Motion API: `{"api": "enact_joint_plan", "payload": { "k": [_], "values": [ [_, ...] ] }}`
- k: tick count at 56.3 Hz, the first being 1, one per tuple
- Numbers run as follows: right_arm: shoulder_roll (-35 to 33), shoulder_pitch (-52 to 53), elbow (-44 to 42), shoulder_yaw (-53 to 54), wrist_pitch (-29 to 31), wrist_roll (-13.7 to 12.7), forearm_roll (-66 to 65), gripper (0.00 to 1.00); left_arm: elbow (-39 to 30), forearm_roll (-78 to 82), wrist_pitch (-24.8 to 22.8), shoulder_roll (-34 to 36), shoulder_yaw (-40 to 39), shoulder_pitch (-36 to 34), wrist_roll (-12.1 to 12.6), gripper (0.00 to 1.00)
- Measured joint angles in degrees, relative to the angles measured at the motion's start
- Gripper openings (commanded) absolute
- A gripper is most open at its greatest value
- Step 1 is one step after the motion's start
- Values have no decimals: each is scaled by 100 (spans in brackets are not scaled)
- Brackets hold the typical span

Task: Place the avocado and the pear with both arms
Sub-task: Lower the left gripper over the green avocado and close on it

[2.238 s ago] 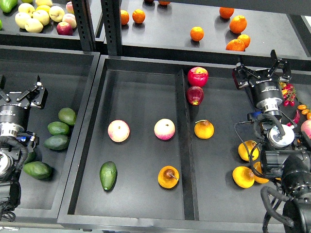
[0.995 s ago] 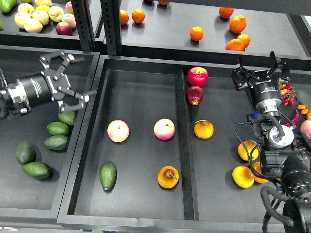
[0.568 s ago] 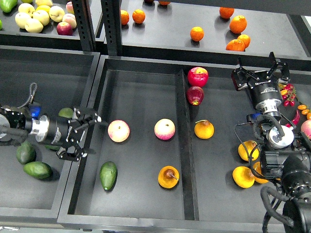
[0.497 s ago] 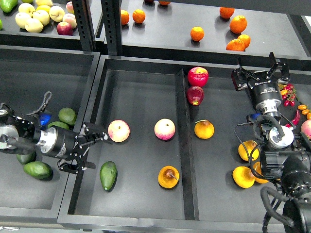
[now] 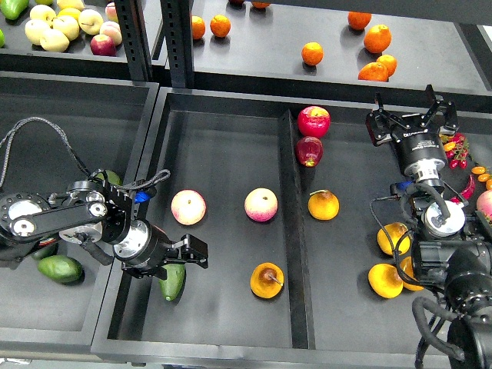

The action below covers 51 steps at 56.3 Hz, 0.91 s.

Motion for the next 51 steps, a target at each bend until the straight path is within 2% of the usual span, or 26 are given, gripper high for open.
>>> {"api": "enact_joint_plan", "payload": {
  "k": [19, 51],
  "values": [
    [0, -3, 31, 17, 0, 0, 11, 99, 498, 1075, 3, -325, -98, 97, 1, 99],
    [0, -12, 87, 26, 0, 1, 20, 100, 913, 1370, 3, -491, -26, 202, 2, 99]
  ]
}}
